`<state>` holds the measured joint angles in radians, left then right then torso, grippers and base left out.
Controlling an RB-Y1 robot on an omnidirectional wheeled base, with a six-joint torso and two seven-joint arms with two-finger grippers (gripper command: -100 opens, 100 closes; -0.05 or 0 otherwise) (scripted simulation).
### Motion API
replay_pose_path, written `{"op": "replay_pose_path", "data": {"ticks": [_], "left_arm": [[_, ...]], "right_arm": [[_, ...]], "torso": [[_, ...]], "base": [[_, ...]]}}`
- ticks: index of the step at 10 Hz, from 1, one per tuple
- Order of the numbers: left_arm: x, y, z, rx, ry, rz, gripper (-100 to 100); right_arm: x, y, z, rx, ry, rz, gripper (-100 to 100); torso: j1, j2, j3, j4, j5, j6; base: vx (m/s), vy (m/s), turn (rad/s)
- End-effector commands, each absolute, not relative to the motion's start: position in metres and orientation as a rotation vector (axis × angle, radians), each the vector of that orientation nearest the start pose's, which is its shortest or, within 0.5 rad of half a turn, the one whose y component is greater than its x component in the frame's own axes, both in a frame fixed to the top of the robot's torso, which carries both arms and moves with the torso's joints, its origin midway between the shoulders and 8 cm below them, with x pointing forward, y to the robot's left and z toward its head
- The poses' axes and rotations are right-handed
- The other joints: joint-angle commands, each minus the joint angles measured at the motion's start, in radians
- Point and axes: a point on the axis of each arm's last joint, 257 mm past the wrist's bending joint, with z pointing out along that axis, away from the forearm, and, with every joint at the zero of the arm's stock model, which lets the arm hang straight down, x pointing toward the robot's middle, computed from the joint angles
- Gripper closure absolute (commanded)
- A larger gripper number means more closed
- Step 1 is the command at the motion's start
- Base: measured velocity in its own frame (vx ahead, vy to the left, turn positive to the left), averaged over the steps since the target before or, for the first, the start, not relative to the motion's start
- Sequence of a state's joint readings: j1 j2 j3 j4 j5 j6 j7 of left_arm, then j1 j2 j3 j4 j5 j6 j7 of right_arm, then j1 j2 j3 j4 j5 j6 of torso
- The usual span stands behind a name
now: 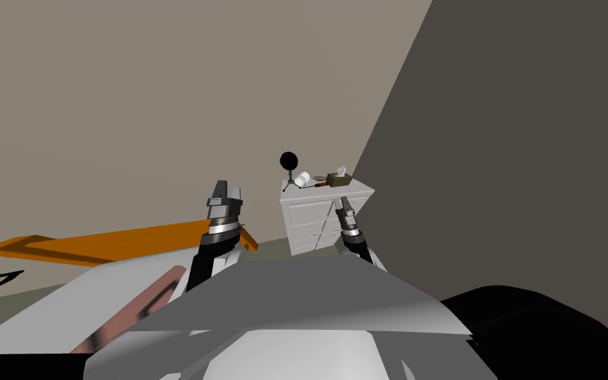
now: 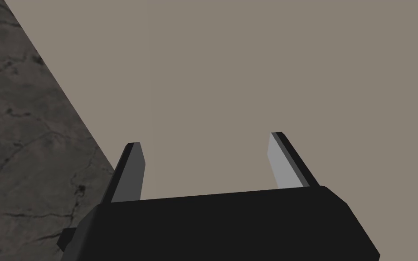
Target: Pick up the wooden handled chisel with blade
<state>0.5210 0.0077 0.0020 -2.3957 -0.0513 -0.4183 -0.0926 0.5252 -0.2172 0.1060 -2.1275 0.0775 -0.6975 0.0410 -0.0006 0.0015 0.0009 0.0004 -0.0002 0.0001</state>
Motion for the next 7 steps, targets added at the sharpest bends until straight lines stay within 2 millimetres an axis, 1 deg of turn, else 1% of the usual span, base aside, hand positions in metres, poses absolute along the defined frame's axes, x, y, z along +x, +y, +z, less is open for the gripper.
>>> {"op": "replay_pose_path", "data": {"ticks": [1, 2, 3, 4, 5, 6, 7], "left_arm": [[0.333, 0.273, 0.053, -0.573, 0.656, -1.175, 0], [0.333, 0.273, 0.053, -0.573, 0.656, -1.175, 0], [0.333, 0.273, 0.053, -0.573, 0.656, -1.175, 0], [0.333, 0.273, 0.053, -0.573, 0.656, -1.175, 0], [0.333, 0.273, 0.053, -0.573, 0.656, -1.175, 0], [0.333, 0.273, 0.053, -0.573, 0.656, -1.175, 0], [0.333, 0.273, 0.053, -0.573, 0.656, -1.175, 0]], "right_arm": [[0.335, -0.210, -0.041, 0.388, 0.894, 1.356, -100], [0.334, -0.209, -0.042, 0.377, 0.907, 1.356, -100], [0.332, -0.204, -0.054, 0.350, 0.945, 1.371, -100], [0.331, -0.203, -0.056, 0.332, 0.966, 1.370, -100], [0.328, -0.198, -0.070, 0.305, 1.005, 1.384, -100], [0.327, -0.198, -0.072, 0.284, 1.028, 1.383, -100], [0.323, -0.195, -0.086, 0.257, 1.070, 1.396, -100]], "torso": [[0.000, 0.000, 0.000, 0.000, 0.000, 0.000], [0.000, 0.001, 0.000, 0.000, 0.000, 0.000], [0.000, 0.001, 0.000, 0.000, 0.000, 0.000], [0.000, 0.001, 0.000, 0.000, 0.000, 0.000], [0.000, 0.001, 0.001, 0.000, 0.000, 0.000], [0.000, 0.002, 0.001, 0.000, 0.000, 0.000], [0.000, 0.002, 0.001, 0.000, 0.000, 0.000]], "base": [[-0.035, -0.011, 0.070], [-0.030, -0.011, 0.033], [-0.039, -0.007, 0.076], [-0.037, -0.005, 0.036], [-0.047, -0.002, 0.062], [-0.048, -0.005, 0.039], [-0.055, -0.003, 0.092]]}}
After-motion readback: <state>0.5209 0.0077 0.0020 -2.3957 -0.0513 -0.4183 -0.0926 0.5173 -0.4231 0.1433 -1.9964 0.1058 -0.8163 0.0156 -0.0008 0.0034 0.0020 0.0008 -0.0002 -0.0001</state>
